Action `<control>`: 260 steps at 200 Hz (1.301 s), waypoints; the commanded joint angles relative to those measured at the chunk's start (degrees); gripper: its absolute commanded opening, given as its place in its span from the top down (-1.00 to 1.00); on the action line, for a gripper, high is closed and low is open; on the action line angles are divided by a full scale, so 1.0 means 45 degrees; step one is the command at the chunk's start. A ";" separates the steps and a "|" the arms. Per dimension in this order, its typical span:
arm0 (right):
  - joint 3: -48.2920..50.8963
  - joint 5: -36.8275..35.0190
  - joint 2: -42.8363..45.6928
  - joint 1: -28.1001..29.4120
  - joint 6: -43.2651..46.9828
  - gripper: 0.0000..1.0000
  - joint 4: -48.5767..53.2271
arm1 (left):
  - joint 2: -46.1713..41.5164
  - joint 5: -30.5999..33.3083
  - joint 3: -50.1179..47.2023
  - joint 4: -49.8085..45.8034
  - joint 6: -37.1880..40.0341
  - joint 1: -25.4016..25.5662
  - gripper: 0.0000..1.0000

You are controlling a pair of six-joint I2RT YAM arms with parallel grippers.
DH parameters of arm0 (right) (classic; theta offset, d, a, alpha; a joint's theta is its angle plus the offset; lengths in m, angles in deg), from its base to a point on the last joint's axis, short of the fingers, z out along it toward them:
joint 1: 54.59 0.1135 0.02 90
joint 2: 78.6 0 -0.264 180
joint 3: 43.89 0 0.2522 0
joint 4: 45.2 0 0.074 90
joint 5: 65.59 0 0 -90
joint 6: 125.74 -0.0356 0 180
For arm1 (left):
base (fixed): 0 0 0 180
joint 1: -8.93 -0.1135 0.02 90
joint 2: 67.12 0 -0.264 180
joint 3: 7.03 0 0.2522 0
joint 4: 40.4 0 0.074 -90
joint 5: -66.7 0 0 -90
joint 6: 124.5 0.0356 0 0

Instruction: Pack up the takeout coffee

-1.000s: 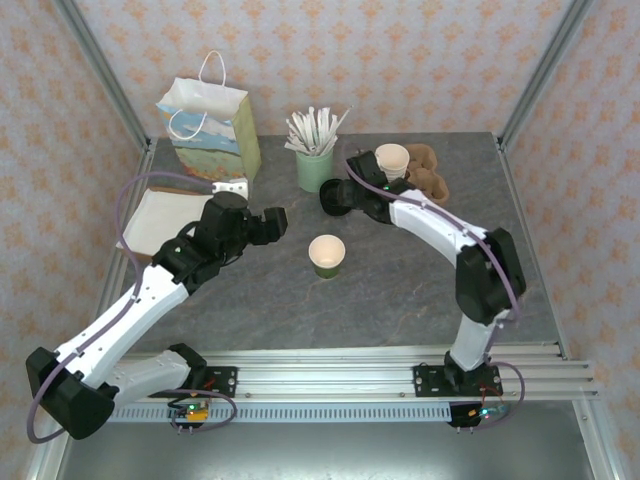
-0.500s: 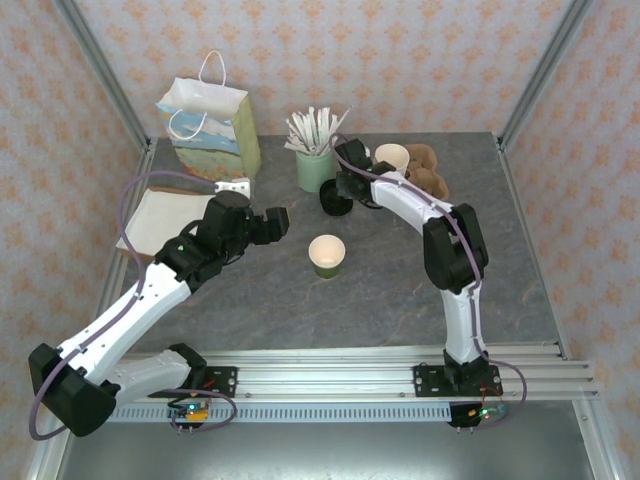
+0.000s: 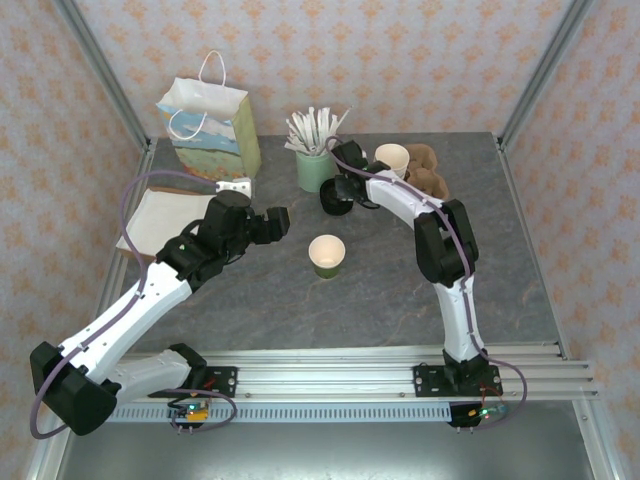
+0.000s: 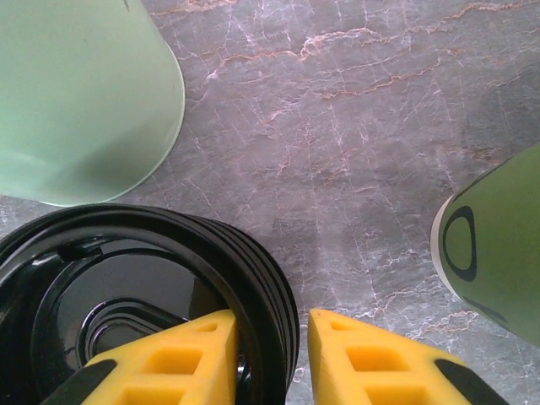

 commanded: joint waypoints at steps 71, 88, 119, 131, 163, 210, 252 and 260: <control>-0.0718 -0.0273 0.0016 -0.0054 0.0383 0.61 0.0650 | 0.0133 0.0233 0.0318 0.0246 0.0063 0.0059 -0.76; -0.0764 -0.0307 0.0045 -0.0055 0.0434 0.63 0.0725 | 0.0134 0.0233 0.0305 0.0265 0.0063 0.0060 -0.76; -0.0838 -0.0327 0.0094 -0.0041 0.0489 0.67 0.0812 | 0.0134 0.0204 0.0277 0.0276 0.0063 0.0062 -0.76; -0.0875 -0.0322 0.0123 -0.0055 0.0511 0.67 0.0882 | 0.0134 0.0196 0.0247 0.0293 0.0063 0.0063 -0.76; -0.0991 -0.0378 0.0279 -0.0051 0.0596 0.65 0.1022 | 0.0134 0.0169 0.0247 0.0293 0.0064 0.0063 -0.76; -0.0906 -0.0449 0.0317 -0.0051 0.0689 0.62 0.1167 | 0.0130 0.0141 0.0223 0.0346 0.0039 0.0062 -0.76; -0.0953 -0.0404 0.0243 -0.0057 0.0705 0.60 0.1228 | 0.0115 0.0155 0.0192 0.0344 0.0044 0.0053 -0.76; -0.1012 -0.0410 0.0222 -0.0049 0.0737 0.58 0.1255 | 0.0109 0.0150 0.0193 0.0342 0.0044 0.0058 -0.76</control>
